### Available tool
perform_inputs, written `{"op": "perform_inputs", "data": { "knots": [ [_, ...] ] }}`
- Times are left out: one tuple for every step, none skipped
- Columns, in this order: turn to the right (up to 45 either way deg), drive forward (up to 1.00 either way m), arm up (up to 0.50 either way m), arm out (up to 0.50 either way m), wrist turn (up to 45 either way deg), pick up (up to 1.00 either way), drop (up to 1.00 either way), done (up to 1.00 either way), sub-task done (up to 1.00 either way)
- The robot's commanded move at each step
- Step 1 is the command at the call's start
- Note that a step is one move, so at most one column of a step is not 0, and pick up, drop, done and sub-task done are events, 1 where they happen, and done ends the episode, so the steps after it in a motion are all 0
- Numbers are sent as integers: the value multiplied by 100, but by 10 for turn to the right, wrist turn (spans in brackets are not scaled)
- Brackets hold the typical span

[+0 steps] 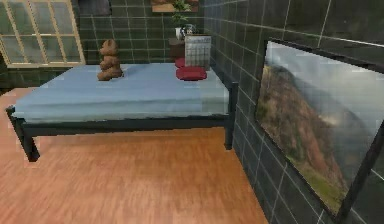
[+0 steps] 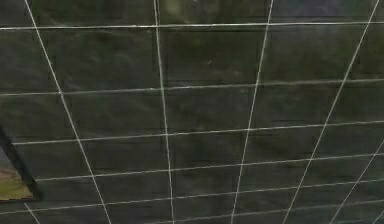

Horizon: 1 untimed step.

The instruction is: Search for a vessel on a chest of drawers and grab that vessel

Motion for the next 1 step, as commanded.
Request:
{"op": "perform_inputs", "data": {
  "knots": [
    [0, 40, 0, 0, 0, 0, 0, 0, 0]
  ]
}}
